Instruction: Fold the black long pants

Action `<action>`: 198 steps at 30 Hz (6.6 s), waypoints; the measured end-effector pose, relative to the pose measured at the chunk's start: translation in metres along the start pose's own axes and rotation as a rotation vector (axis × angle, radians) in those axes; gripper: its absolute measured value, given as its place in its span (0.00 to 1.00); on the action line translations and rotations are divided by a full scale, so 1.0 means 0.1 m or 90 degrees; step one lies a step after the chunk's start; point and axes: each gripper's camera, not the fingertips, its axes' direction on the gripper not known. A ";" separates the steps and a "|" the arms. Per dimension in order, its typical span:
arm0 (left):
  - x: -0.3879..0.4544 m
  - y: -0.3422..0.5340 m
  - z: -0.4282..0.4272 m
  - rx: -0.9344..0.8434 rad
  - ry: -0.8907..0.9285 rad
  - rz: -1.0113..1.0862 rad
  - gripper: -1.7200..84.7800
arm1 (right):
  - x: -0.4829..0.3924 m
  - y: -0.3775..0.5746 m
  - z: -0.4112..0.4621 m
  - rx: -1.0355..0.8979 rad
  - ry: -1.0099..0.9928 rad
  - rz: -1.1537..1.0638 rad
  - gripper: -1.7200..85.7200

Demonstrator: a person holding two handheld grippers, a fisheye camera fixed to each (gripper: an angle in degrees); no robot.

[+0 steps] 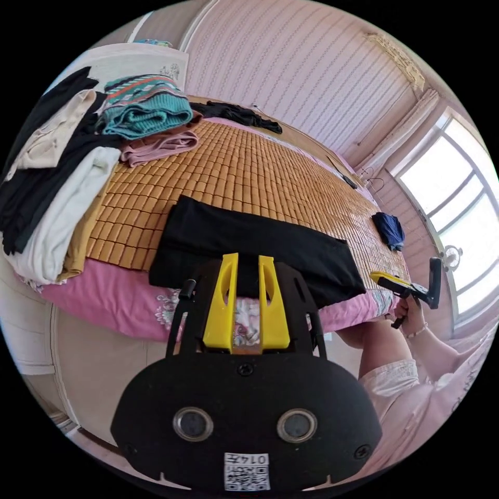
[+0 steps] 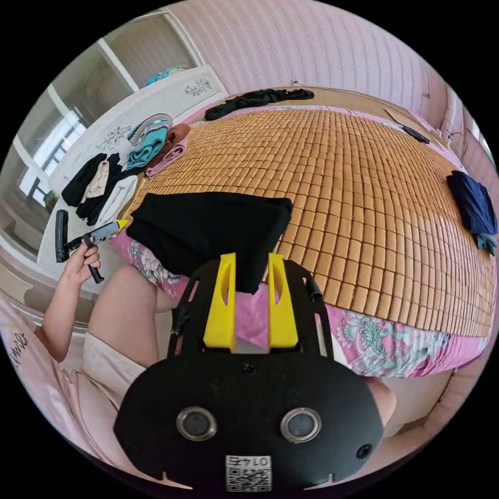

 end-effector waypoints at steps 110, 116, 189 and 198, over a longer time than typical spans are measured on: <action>3.51 0.57 1.77 -0.066 0.081 0.532 0.01 | -1.30 -1.40 0.94 -0.282 0.173 -0.285 0.01; 3.81 0.79 2.16 -0.131 -0.017 0.613 0.01 | -1.16 -1.70 0.86 -0.325 0.144 -0.326 0.01; 0.46 -0.74 0.54 -0.119 0.095 0.061 0.13 | 0.83 -0.36 0.11 0.069 -0.220 -0.048 0.13; 0.38 -0.69 0.98 -0.184 0.146 0.069 0.16 | 1.05 -0.49 0.74 0.034 -0.330 0.064 0.13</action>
